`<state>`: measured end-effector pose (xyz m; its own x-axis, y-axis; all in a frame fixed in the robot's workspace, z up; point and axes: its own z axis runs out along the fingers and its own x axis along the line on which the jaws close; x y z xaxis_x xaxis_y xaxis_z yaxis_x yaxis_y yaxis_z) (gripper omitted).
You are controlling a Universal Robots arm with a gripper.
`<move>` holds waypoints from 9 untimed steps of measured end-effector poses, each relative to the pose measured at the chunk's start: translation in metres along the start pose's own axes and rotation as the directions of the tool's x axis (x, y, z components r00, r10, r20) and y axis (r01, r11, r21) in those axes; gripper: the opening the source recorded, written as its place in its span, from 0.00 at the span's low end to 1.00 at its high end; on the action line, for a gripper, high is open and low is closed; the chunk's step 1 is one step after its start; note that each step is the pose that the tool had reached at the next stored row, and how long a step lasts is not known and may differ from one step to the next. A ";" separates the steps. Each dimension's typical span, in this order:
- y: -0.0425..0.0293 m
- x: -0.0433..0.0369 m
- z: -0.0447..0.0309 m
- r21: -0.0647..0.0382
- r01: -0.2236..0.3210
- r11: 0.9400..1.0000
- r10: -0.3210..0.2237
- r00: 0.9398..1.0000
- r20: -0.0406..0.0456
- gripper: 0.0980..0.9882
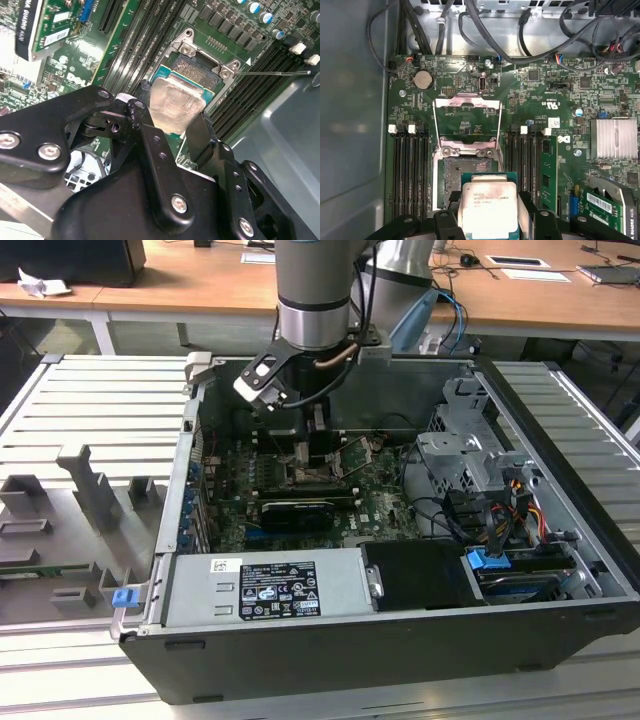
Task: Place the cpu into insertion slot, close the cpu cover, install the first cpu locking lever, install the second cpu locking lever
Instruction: 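Place the cpu into insertion slot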
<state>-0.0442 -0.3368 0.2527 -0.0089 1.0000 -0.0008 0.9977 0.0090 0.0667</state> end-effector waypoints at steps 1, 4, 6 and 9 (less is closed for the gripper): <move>-0.0001 0.0008 0.0025 0.000 0.000 1.000 0.000 1.000 0.000 0.48; -0.0004 0.0027 0.0074 0.000 0.000 1.000 0.000 1.000 0.000 0.48; -0.0006 0.0038 0.0093 0.000 0.000 1.000 0.000 1.000 0.000 0.48; -0.0007 0.0045 0.0113 0.000 0.000 1.000 0.000 1.000 -0.001 0.48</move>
<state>-0.0441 -0.3323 0.2414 -0.0092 1.0000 -0.0002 0.9977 0.0092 0.0667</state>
